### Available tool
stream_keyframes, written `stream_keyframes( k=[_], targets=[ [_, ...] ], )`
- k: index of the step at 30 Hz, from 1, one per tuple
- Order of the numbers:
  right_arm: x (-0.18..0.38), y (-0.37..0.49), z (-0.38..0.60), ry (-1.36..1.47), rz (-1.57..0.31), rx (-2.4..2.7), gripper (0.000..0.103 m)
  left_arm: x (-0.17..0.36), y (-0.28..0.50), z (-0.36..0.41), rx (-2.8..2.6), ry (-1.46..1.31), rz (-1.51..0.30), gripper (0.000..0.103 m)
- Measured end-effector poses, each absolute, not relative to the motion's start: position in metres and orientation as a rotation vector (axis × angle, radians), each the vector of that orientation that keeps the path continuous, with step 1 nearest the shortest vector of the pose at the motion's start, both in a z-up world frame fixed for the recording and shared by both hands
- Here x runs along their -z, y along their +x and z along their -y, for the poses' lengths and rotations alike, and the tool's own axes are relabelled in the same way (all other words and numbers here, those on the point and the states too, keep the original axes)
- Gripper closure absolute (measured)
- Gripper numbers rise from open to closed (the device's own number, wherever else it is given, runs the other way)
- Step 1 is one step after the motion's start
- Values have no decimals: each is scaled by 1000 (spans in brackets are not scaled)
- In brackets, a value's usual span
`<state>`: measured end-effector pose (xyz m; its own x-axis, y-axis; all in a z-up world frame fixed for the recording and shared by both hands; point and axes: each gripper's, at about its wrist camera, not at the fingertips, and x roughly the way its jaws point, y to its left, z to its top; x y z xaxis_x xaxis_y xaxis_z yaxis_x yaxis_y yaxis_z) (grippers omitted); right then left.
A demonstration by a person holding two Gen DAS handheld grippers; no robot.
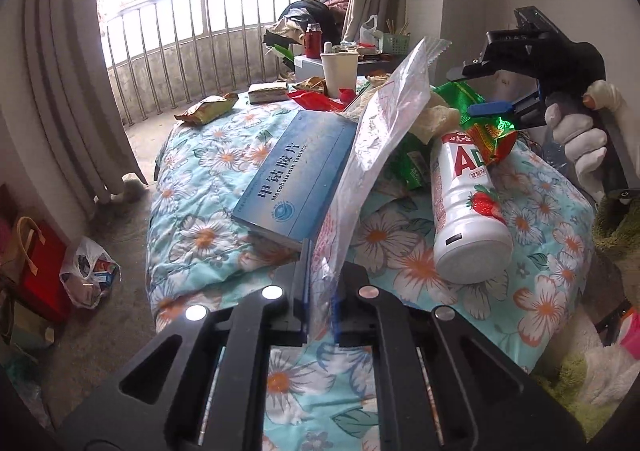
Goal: Collect trash
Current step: 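Grasp the crumpled tan paper with the right gripper while the left gripper holds the plastic bag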
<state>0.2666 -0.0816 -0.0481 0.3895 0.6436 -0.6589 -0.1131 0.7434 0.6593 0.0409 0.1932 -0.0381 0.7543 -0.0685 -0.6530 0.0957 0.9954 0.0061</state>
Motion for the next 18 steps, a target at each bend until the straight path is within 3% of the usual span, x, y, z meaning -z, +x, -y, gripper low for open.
stream_keyframes(
  k=[11,18],
  targets=[
    [61,288,65,531,-1126,-476,58,37,42,-194,119,21,-702,97],
    [63,288,69,550,-1116,-475,77,36,41,-194,120,18,-697,97]
  ],
)
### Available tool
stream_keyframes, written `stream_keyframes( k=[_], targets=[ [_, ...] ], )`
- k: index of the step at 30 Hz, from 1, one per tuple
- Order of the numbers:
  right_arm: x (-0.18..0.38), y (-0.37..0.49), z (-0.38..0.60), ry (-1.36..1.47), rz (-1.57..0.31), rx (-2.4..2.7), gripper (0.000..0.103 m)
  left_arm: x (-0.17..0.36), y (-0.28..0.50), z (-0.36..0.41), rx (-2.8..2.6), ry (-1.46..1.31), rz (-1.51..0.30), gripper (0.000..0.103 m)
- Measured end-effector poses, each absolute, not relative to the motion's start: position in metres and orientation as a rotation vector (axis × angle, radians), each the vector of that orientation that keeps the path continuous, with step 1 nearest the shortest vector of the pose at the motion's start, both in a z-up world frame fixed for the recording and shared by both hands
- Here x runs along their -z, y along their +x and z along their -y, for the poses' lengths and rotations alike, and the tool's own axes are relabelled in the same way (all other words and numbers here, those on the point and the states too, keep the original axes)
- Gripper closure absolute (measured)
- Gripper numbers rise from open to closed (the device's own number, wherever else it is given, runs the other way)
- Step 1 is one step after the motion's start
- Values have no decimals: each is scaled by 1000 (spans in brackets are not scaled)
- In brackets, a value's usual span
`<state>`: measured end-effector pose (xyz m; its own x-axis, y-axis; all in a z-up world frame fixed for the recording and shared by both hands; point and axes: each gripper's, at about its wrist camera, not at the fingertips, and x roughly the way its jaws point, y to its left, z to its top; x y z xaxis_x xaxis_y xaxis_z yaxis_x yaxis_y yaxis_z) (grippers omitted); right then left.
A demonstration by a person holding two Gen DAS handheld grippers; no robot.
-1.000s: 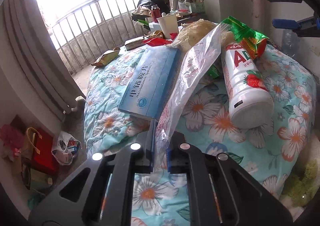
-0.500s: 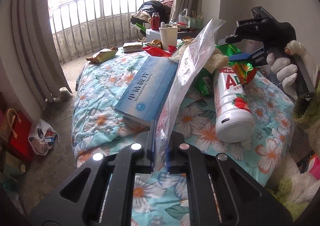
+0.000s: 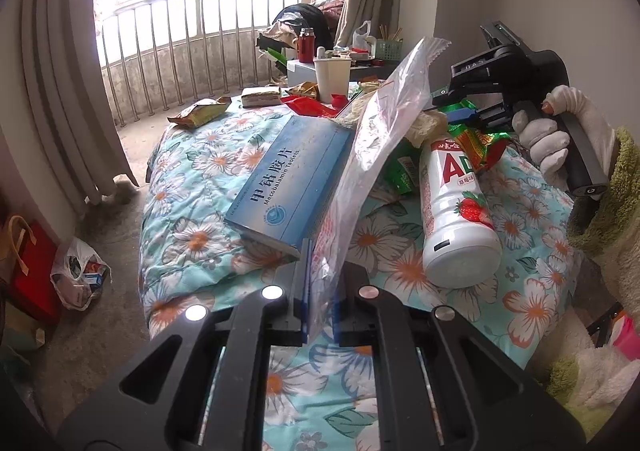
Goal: Collect trash
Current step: 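Grasp the crumpled tan paper with the right gripper while the left gripper holds the plastic bag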
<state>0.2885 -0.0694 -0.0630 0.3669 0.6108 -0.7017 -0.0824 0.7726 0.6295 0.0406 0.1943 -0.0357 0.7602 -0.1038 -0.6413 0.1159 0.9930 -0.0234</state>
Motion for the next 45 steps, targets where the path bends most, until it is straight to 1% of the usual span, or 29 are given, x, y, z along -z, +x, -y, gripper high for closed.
stream_keyframes(
  k=[1,4,7,9,19,27,38,45],
  targets=[
    [63,288,71,555,-1113,-475,82,35,40,-195,119,18,-695,97],
    [58,284,76,566,-1089,-485,92,34,40,-196,118,15,-693,97],
    [48,281,81,587,-1051,-523,96,34,40,-196,118,15,-693,97],
    [39,276,83,597,-1018,-551,97,33,39,-196,117,17,-690,97],
    [-16,242,93,630,-861,-686,98,17,35,-195,110,15,-653,97],
    [-48,198,133,685,-731,-735,98,1,34,-186,123,18,-624,97],
    [-60,133,206,760,-572,-654,98,-27,35,-164,162,52,-574,97],
    [-62,101,261,805,-486,-573,98,-48,40,-134,224,73,-536,97]
  ],
)
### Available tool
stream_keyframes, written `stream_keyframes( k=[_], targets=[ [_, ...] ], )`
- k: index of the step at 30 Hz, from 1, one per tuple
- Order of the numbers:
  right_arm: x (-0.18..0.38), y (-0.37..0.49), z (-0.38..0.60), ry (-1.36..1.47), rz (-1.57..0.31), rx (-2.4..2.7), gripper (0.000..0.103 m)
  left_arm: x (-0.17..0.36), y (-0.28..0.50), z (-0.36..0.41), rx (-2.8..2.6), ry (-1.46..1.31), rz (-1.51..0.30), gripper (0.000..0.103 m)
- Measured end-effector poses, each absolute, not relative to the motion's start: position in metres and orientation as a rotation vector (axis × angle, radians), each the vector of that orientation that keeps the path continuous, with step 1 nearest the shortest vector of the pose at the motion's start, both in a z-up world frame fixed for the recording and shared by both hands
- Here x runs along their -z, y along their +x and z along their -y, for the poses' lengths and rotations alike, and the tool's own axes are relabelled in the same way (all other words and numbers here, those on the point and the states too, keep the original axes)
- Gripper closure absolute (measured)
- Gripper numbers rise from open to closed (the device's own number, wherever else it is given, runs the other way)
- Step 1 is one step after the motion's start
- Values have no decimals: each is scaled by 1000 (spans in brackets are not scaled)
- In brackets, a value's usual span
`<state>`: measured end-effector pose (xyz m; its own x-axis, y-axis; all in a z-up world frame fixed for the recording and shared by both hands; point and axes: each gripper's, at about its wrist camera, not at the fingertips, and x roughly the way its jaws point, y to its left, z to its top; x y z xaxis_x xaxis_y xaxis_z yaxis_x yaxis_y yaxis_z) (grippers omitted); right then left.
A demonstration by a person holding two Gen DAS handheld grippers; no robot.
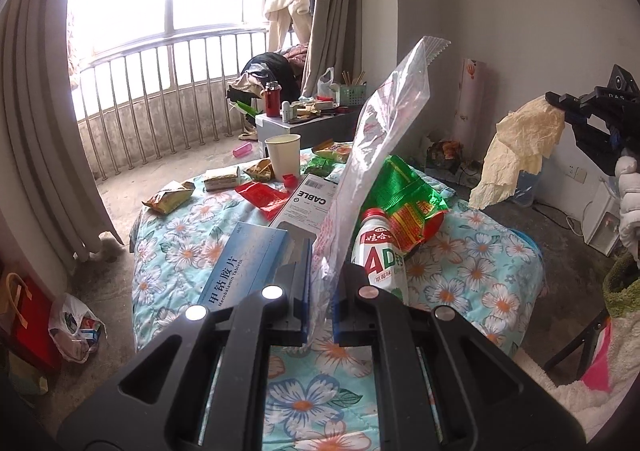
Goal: Collect trash
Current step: 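Grasp the crumpled tan paper with the right gripper while the left gripper holds the plastic bag, then carry the plastic bag and tan paper to the blue wastebasket and release both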
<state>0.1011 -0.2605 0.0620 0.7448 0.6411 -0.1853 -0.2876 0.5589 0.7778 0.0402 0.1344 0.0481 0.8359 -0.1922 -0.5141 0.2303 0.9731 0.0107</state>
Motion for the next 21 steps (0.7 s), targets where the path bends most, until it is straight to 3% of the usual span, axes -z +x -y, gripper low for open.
stream_keyframes(
  k=[12,21],
  targets=[
    [-50,51,355,888,-365,-430,98,-73,59,-25,456,160,-486,97],
    [-21,41,431,950,-340,-284,98,-69,102,87,697,170,-544,97]
  ],
)
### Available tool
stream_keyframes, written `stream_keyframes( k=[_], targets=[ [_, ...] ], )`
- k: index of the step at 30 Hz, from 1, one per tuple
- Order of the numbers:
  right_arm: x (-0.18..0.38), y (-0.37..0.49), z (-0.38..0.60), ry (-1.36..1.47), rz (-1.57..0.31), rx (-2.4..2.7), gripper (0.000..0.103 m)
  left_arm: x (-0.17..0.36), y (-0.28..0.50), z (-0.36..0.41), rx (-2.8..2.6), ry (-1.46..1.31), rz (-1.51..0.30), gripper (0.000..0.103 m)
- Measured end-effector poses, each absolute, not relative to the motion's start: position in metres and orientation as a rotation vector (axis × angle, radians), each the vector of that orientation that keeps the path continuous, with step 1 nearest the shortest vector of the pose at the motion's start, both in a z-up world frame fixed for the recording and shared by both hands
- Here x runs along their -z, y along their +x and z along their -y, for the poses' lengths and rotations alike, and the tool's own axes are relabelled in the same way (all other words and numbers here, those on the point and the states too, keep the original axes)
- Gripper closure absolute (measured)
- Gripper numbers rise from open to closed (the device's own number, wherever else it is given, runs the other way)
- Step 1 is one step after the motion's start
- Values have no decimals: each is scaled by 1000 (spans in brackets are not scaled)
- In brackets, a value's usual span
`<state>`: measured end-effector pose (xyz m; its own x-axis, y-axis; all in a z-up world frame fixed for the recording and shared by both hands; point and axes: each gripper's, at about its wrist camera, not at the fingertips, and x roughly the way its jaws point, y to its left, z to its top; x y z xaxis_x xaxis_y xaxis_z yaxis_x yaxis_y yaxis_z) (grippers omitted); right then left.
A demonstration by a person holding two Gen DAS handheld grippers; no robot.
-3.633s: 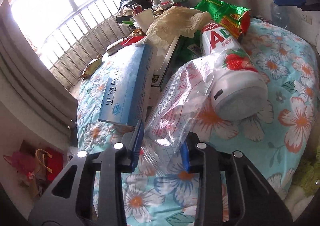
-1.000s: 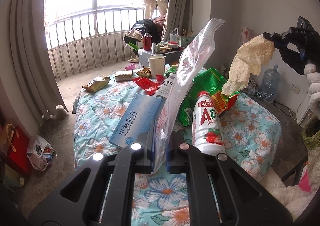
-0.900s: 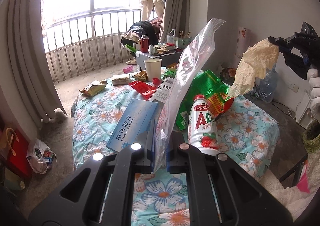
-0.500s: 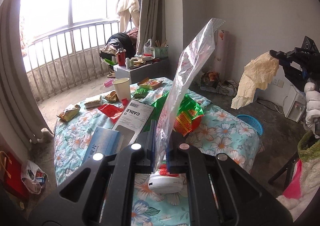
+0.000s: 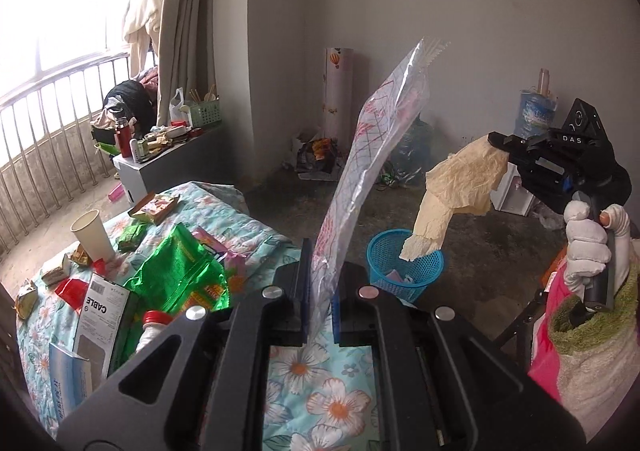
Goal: Collect trash
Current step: 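Carry the plastic bag and tan paper to the blue wastebasket and release both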
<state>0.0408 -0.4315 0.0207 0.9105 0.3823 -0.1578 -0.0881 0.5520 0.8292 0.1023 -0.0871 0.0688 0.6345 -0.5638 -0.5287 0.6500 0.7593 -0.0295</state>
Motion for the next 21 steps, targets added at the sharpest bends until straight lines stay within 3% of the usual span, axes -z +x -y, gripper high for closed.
stream_keyframes(
  k=[9,21],
  targets=[
    [27,71,519,1030,-391,-114,98,-40,168,229,901,181,-701,97],
    [137,142,628,1139,-571,118,98,83,258,412,956,338,-1001,97]
  ],
)
